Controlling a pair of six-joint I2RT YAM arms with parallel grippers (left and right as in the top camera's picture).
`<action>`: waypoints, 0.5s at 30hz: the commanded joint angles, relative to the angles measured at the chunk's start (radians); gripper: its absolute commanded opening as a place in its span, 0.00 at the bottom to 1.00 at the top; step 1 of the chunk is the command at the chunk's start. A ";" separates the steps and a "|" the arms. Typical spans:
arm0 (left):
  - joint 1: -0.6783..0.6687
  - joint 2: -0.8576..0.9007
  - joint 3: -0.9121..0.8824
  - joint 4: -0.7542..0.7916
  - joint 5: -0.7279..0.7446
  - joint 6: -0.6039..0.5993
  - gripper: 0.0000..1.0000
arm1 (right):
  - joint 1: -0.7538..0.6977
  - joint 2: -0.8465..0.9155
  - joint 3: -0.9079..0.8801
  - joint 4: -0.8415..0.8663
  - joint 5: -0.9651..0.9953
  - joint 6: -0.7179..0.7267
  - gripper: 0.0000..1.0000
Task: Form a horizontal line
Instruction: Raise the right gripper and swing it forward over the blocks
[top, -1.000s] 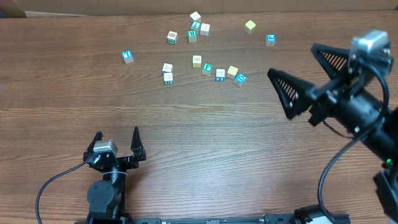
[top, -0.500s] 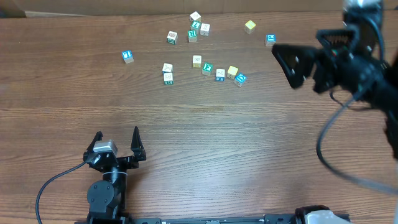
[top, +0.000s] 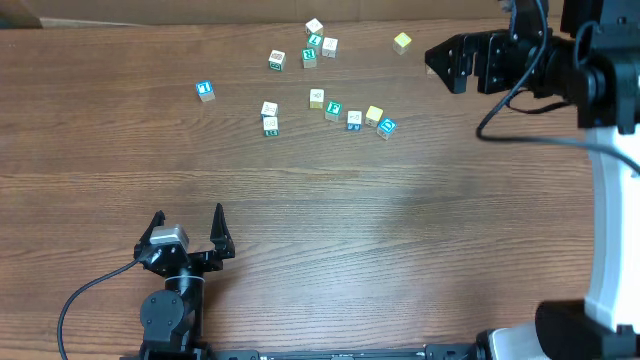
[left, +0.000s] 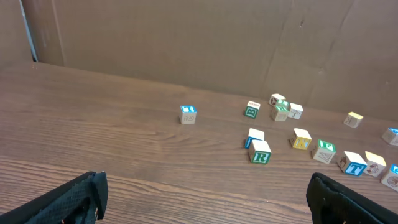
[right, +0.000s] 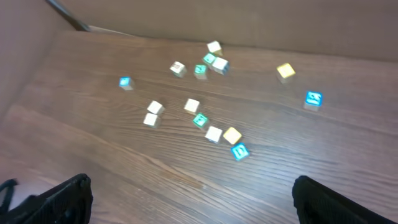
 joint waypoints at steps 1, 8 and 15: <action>0.005 -0.011 -0.004 0.000 -0.002 0.022 0.99 | -0.016 0.048 0.029 0.005 0.000 -0.016 1.00; 0.005 -0.011 -0.004 0.000 -0.002 0.022 1.00 | -0.020 0.145 0.028 0.048 0.066 -0.016 1.00; 0.005 -0.011 -0.004 0.000 -0.002 0.022 1.00 | -0.020 0.182 0.027 0.051 0.079 -0.016 1.00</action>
